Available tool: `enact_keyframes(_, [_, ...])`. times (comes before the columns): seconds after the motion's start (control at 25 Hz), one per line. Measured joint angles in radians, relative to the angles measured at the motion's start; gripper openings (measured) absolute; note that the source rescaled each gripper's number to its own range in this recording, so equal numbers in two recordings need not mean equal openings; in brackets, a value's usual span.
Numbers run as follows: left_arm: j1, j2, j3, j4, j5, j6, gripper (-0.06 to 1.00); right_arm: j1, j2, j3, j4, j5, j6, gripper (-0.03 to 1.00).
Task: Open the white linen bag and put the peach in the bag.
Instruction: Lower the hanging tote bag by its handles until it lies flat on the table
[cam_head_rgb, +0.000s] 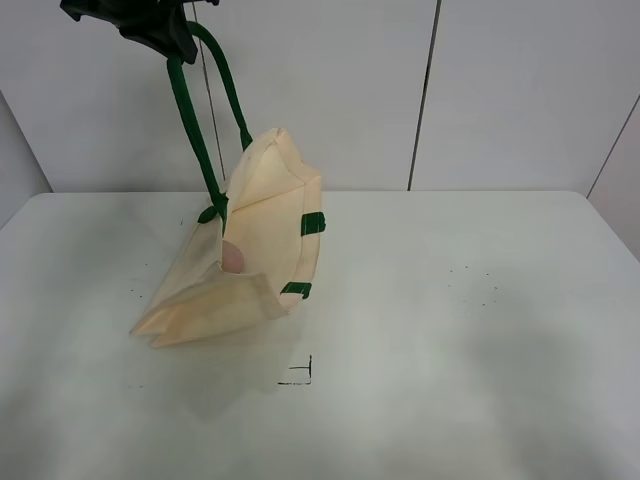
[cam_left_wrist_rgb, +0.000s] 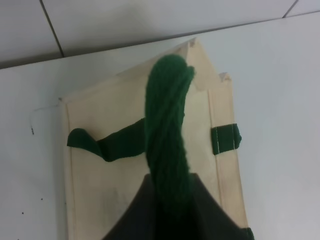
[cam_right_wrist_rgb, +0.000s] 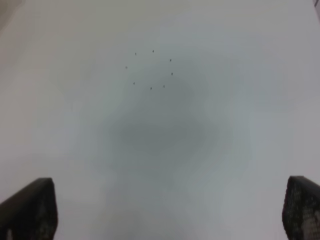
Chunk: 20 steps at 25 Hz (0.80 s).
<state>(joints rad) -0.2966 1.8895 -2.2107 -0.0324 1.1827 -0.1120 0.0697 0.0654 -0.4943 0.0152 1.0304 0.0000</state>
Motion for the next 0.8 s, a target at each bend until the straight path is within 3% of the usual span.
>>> enact_keyframes(0.8, [0.0,0.05,0.053,-0.004,-0.001,0.0,0.0,-0.015,-0.068,0.001,0.007,0.0,0.0,1.0])
